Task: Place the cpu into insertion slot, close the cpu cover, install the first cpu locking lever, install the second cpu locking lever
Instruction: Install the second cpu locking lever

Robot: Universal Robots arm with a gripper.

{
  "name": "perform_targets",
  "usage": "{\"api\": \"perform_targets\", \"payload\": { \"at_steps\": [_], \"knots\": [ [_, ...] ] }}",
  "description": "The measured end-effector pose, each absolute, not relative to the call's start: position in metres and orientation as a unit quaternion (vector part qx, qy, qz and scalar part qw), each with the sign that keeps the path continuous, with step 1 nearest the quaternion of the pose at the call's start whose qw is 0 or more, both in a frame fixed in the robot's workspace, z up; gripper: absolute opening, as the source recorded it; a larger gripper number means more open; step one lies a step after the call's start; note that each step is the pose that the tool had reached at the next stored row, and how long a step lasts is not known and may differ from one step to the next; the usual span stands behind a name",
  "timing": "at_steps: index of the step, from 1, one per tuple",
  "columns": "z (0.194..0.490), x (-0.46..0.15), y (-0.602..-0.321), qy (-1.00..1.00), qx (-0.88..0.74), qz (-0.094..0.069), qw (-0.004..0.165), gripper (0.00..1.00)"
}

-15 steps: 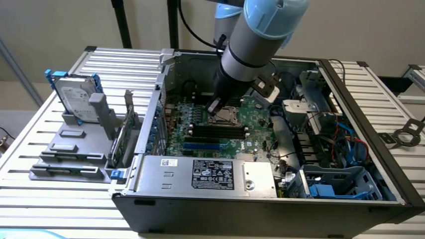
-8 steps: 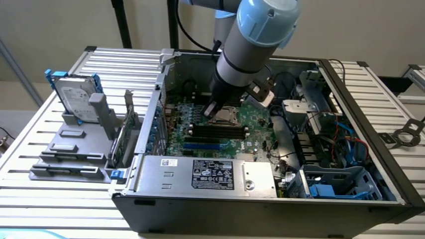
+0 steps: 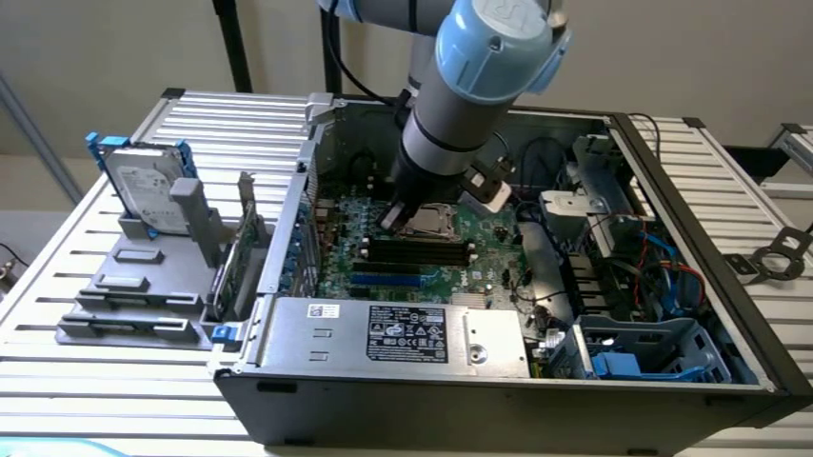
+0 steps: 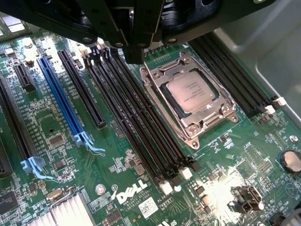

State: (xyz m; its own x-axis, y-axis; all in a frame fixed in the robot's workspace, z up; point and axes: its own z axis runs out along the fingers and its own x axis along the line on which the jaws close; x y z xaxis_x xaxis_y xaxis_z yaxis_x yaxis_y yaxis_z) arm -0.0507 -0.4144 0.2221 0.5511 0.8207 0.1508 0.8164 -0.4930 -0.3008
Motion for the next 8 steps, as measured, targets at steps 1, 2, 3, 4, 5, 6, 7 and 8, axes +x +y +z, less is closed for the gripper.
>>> {"api": "perform_targets", "payload": {
  "at_steps": [1, 2, 3, 4, 5, 6, 7, 8],
  "knots": [
    [0.2210, -0.0511, -0.4139, -0.474, -0.864, 0.006, 0.170, 0.11],
    [0.2200, -0.0515, -0.4135, -0.474, -0.864, 0.006, 0.170, 0.11],
    [0.2190, -0.0524, -0.4130, -0.474, -0.864, 0.005, 0.170, 0.11],
    [0.2180, -0.0535, -0.4126, -0.474, -0.864, 0.004, 0.170, 0.11],
    [0.2170, -0.0546, -0.4121, -0.474, -0.864, 0.003, 0.169, 0.11],
    [0.2161, -0.0557, -0.4115, -0.475, -0.864, 0.002, 0.168, 0.11],
    [0.2152, -0.0565, -0.4109, -0.475, -0.864, 0.001, 0.168, 0.11],
    [0.2143, -0.0570, -0.4102, -0.475, -0.864, 0.000, 0.167, 0.11]
  ]
}}
